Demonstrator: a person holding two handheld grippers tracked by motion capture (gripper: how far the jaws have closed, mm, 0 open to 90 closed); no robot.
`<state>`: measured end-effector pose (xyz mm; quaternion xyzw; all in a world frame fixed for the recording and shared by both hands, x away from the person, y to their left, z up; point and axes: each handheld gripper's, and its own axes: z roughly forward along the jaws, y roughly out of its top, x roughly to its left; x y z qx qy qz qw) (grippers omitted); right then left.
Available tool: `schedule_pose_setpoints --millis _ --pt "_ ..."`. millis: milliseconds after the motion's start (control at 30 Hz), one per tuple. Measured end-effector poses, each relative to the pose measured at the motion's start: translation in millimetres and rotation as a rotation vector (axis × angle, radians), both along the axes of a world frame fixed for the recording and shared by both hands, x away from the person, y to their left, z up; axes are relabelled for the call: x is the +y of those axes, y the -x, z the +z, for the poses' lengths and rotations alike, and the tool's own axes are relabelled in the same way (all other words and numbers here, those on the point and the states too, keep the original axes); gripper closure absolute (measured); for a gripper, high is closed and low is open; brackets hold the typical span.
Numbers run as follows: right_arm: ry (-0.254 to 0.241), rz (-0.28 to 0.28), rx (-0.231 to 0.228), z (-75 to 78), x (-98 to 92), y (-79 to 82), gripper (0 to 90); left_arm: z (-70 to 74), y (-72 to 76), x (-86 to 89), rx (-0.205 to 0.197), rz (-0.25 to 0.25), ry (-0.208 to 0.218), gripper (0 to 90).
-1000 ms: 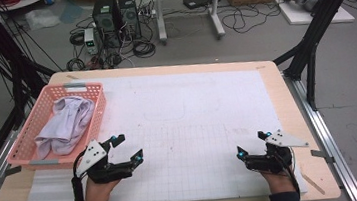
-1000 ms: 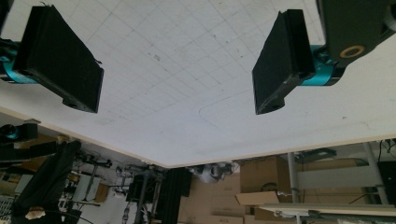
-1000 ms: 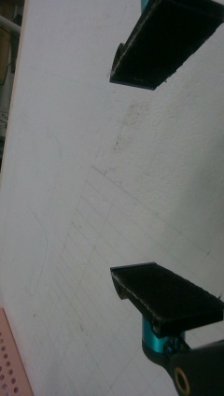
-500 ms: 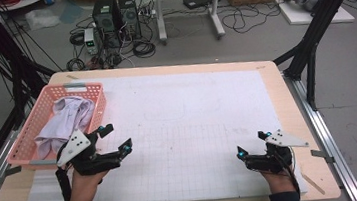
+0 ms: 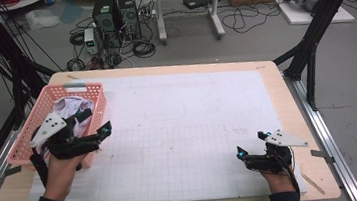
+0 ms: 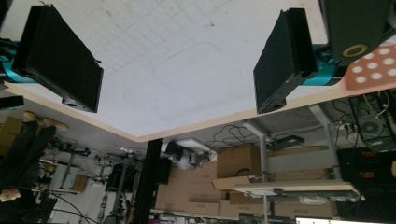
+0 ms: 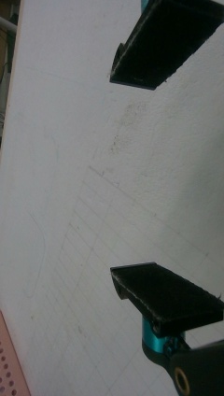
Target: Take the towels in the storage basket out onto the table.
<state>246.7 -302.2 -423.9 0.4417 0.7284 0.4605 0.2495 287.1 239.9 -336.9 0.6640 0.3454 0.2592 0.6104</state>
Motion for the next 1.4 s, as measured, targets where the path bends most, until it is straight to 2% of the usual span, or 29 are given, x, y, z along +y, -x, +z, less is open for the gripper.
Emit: schedule_pose_setpoints --millis 33,233,367,567,700,900,1033,1100,1400 --pt "-0.001 -0.004 0.004 -0.2 0.0 -0.3 5.9 3.1 -4.7 8.2 0.002 0.016 -0.009 16.3" --pt "-0.005 -0.008 0.0 0.0 -2.5 1.2 5.9 6.6 -15.2 26.7 0.024 0.049 -0.004 16.4" --pt "-0.005 -0.007 -0.002 0.0 -2.6 1.3 5.9 0.4 -25.3 40.4 0.058 0.081 -0.007 16.6" --pt "-0.005 -0.006 0.007 -0.5 -2.0 0.8 5.9 -5.3 -40.9 54.8 0.11 0.131 -0.037 16.6" --pt "-0.005 -0.004 0.005 -1.0 -2.5 -0.1 5.9 -8.2 -49.6 60.6 0.136 0.15 -0.063 16.6" --pt "-0.01 -0.005 0.01 -1.3 -2.4 -0.2 5.9 -16.2 -62.4 69.9 0.2 0.2 -0.096 16.6" --pt "-0.013 -0.004 0.01 -1.9 -2.6 -0.6 5.9 -19.9 -69.3 74.0 0.24 0.232 -0.149 16.6" --pt "-0.012 -0.005 0.012 -2.2 -2.6 -0.9 5.9 -21.9 -72.5 75.9 0.261 0.251 -0.162 16.6" --pt "-0.023 -0.007 0.014 -2.6 -4.4 -1.1 5.9 -31.8 -82.7 78.7 0.346 0.277 -0.214 16.6"
